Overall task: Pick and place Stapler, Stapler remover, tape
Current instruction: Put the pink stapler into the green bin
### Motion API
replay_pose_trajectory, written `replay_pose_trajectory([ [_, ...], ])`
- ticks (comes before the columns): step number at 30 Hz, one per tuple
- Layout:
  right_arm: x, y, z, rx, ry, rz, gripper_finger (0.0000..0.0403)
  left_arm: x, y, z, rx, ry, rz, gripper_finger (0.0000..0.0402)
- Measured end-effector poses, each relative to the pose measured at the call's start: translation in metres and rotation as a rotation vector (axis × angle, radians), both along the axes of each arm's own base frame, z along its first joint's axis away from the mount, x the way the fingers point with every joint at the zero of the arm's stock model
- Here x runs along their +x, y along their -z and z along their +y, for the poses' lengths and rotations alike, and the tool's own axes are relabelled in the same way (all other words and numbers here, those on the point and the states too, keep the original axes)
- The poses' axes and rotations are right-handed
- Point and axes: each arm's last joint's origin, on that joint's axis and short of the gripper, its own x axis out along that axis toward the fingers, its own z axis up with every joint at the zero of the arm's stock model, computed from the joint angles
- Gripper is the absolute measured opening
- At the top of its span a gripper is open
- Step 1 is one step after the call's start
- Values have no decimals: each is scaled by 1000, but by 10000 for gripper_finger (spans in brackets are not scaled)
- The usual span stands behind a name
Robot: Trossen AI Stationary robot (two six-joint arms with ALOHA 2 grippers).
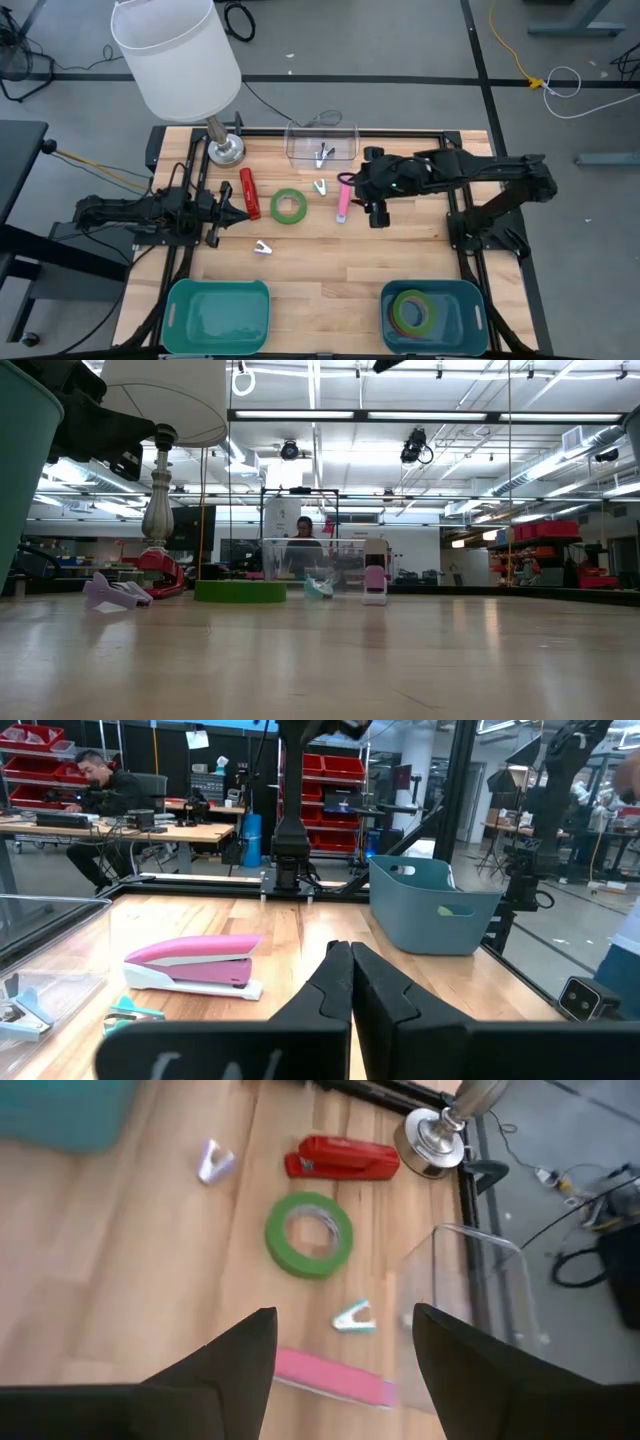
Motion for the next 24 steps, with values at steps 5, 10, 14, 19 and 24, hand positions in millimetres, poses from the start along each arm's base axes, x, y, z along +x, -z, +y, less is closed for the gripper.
replay_pose_trajectory([
  [5,11,14,-16,-83,-108,98,235,0,0,0,0,0,0,3],
  [10,20,28,-35,-123,-283,194,235,0,0,0,0,0,0,3],
  [14,22,36,-51,-170,-424,241,235,0,0,0,0,0,0,3],
  [19,26,44,-66,-246,-617,269,235,0,0,0,0,1,0,3],
  [24,35,58,-75,-299,-716,319,235,0,0,0,0,0,4,3],
])
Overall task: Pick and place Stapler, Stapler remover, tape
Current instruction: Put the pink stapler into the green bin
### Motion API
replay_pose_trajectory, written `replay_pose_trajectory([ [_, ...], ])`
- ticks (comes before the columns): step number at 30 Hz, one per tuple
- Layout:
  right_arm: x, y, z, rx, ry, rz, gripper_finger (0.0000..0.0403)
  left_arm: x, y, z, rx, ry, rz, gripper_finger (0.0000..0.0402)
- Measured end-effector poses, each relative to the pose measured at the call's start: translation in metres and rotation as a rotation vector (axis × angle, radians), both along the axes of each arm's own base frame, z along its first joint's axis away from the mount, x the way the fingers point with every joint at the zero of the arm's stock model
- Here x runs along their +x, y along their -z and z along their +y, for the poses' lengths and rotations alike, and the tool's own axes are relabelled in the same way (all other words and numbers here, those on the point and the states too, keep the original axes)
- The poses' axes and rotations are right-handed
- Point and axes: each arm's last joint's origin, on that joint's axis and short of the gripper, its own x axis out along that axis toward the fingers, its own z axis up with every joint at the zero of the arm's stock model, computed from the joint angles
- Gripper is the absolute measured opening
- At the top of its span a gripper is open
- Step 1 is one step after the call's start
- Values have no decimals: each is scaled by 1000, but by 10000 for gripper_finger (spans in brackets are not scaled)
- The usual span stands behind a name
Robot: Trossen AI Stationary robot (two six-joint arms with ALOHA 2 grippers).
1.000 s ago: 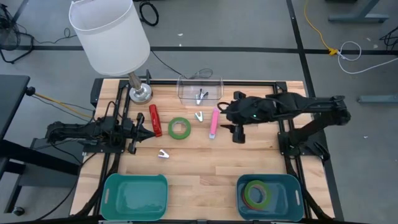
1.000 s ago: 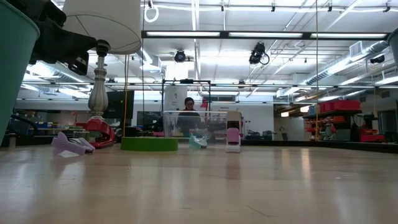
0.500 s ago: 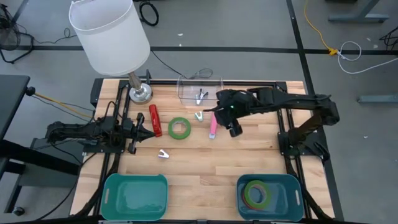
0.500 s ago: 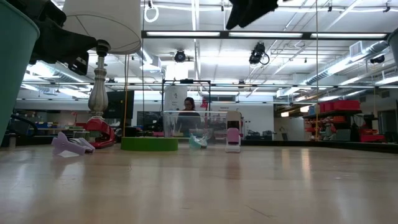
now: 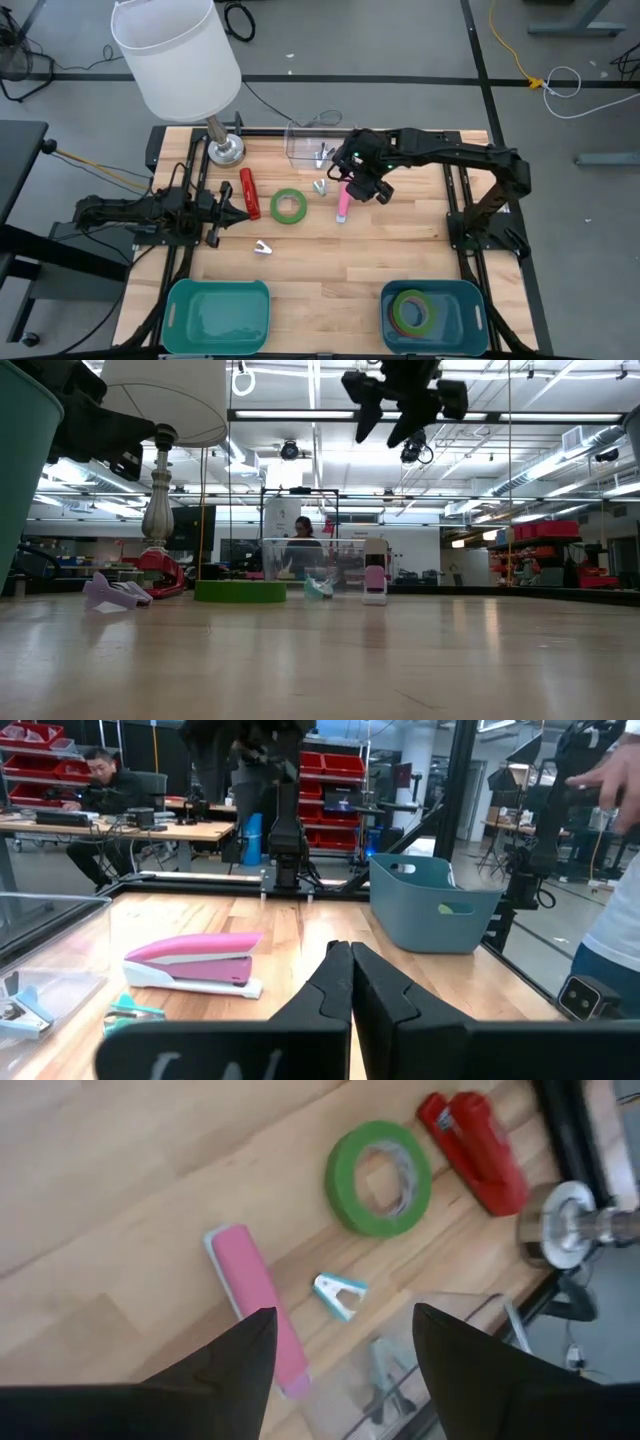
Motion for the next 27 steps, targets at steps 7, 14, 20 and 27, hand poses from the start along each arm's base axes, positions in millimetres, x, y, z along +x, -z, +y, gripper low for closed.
replay_pose_trajectory([
  [7,16,25,-4,-16,-61,80,235,0,0,0,0,0,1,3],
  [14,33,58,-7,-4,-87,181,235,0,0,0,0,0,1,3],
  [20,44,82,-9,11,-94,250,235,0,0,0,0,0,0,3],
  [27,50,100,-9,45,-107,298,235,0,0,0,0,0,0,3],
])
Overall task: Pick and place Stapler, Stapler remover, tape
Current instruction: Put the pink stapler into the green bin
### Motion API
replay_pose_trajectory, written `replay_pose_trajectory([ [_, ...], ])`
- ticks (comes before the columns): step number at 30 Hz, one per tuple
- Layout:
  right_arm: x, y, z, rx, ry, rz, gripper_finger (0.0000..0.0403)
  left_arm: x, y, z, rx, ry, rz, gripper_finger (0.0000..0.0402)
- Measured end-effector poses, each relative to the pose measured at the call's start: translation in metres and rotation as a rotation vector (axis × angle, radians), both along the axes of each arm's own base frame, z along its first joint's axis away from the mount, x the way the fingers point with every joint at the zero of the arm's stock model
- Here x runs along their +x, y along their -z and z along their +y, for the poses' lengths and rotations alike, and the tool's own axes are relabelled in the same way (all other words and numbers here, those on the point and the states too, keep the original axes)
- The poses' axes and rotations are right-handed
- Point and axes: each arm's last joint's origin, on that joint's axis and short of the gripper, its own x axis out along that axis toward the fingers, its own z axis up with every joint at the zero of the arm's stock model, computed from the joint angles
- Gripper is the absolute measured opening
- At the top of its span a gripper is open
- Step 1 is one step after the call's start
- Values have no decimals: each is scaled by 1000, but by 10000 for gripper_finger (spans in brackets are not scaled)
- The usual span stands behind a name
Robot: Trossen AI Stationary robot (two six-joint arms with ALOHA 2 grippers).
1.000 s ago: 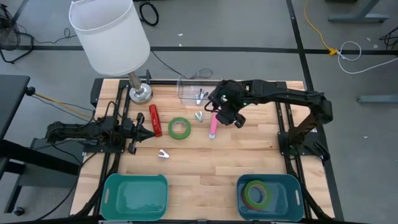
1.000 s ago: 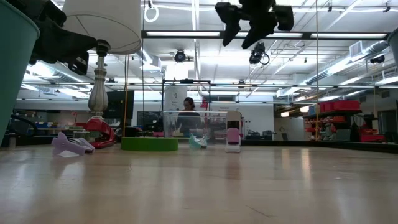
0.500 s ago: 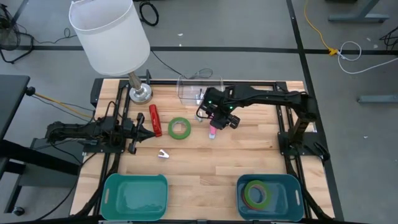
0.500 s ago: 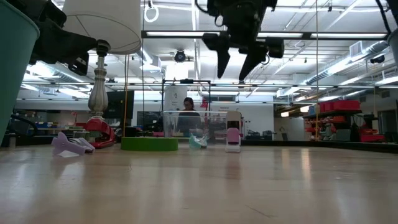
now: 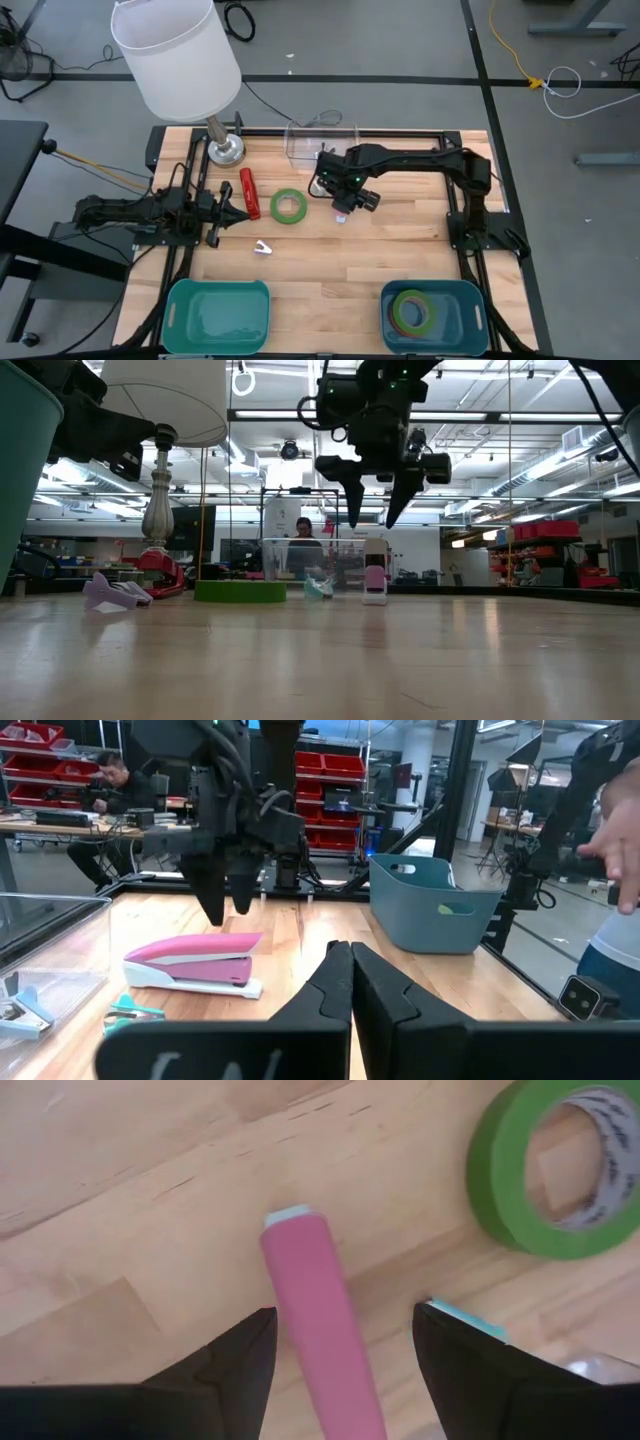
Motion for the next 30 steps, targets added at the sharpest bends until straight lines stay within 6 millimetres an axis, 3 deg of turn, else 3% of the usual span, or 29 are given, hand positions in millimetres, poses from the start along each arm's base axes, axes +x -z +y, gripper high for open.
replay_pose_trajectory([
  [7,4,16,-1,6,-17,38,235,0,0,0,0,0,0,3],
  [19,-6,65,-2,-82,-13,44,235,0,0,0,0,0,0,3],
  [30,-12,75,-1,-77,-13,77,204,0,0,0,0,0,-1,3],
])
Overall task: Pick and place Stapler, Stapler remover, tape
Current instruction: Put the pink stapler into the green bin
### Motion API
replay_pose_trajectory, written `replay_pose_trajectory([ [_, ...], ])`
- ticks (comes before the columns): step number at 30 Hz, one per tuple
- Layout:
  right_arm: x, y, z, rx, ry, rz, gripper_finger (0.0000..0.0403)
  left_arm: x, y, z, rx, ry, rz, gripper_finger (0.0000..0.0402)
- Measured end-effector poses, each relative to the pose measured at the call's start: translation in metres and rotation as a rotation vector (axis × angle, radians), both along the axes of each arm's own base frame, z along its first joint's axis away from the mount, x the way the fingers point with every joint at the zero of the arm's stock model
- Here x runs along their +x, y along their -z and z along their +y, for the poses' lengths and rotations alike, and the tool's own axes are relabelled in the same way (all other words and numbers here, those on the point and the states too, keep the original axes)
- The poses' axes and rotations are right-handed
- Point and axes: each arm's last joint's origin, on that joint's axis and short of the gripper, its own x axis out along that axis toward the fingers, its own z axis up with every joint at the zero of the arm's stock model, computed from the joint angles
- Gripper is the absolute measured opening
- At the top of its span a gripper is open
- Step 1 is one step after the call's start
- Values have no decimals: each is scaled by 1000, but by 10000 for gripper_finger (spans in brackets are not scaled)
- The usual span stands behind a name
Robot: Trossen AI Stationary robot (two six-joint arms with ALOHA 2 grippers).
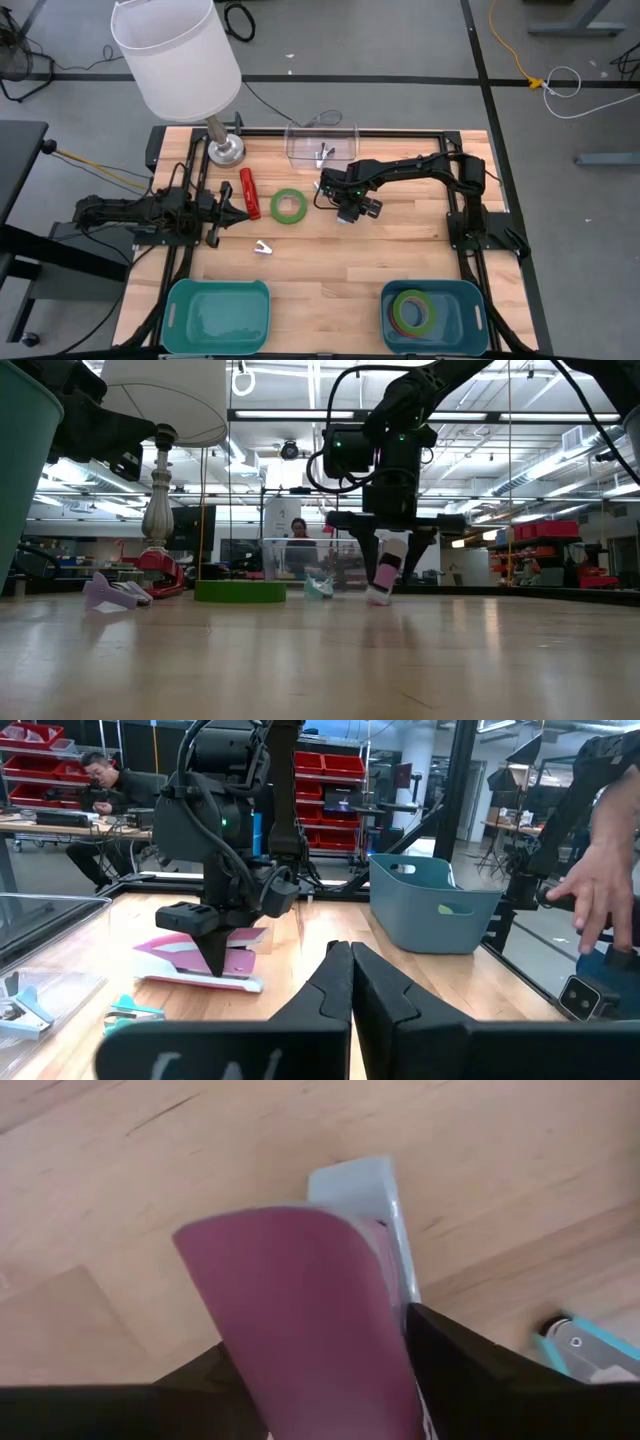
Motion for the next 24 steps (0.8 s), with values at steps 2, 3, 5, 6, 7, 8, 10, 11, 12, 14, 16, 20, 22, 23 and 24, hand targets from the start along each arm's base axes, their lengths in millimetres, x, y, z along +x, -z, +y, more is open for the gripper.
replay_pose_trajectory([
  [2,1,0,0,-2,0,-7,193,0,0,0,0,0,0,3],
  [3,1,0,0,-2,0,-11,188,0,0,0,0,0,0,3],
  [5,2,0,0,-4,0,-20,177,0,0,0,0,0,1,3],
  [6,2,0,0,-5,0,-25,171,0,0,0,0,0,0,3],
  [7,3,0,-1,-5,0,-28,166,0,0,0,0,0,0,3],
  [8,3,0,-1,-6,0,-31,161,0,0,0,0,0,0,3],
  [10,3,0,-1,-6,0,-32,151,0,0,0,0,0,0,3],
  [11,3,0,-1,-6,0,-32,147,0,0,0,0,0,0,3],
  [12,3,0,-1,-6,1,-32,143,0,0,0,0,0,0,3],
  [14,3,-1,-1,-7,1,-33,137,0,0,0,0,0,0,3],
  [16,3,-1,-1,-6,1,-33,133,0,0,0,0,0,0,3],
  [20,3,-4,0,-8,0,-43,133,0,0,0,0,0,0,3],
  [22,3,-9,1,-11,-1,-61,133,0,0,0,0,0,0,3],
  [23,3,-12,2,-14,-3,-75,133,0,0,0,0,0,0,3],
  [24,3,-15,2,-16,0,-91,132,0,0,0,0,0,1,3],
])
